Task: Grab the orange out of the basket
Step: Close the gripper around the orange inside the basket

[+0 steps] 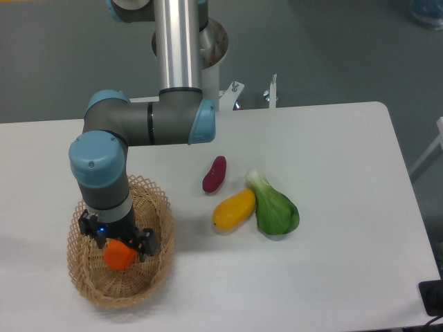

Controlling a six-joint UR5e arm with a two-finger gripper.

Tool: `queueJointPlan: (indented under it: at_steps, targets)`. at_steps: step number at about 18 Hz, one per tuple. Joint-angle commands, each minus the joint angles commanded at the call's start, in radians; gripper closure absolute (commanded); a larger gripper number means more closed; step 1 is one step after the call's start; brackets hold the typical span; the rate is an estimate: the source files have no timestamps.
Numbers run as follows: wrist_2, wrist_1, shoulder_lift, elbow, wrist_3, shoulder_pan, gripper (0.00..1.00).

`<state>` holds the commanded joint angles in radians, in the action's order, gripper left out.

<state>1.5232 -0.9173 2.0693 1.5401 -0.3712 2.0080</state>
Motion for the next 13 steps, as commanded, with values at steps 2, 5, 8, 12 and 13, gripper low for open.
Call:
queueJointPlan:
  at_steps: [2,5,8,12,13]
  targets:
    - [0.000,0.003,0.012,-0.002,0.026,-0.006,0.00]
    - [0.003,0.003,0.028,-0.006,0.038,-0.015,0.00]
    - [0.040,0.003,0.035,0.000,0.037,-0.050,0.00]
    - [0.087,0.005,0.048,0.000,0.029,-0.063,0.00]
    - [0.086,0.006,0.043,0.003,0.023,-0.063,0.00]
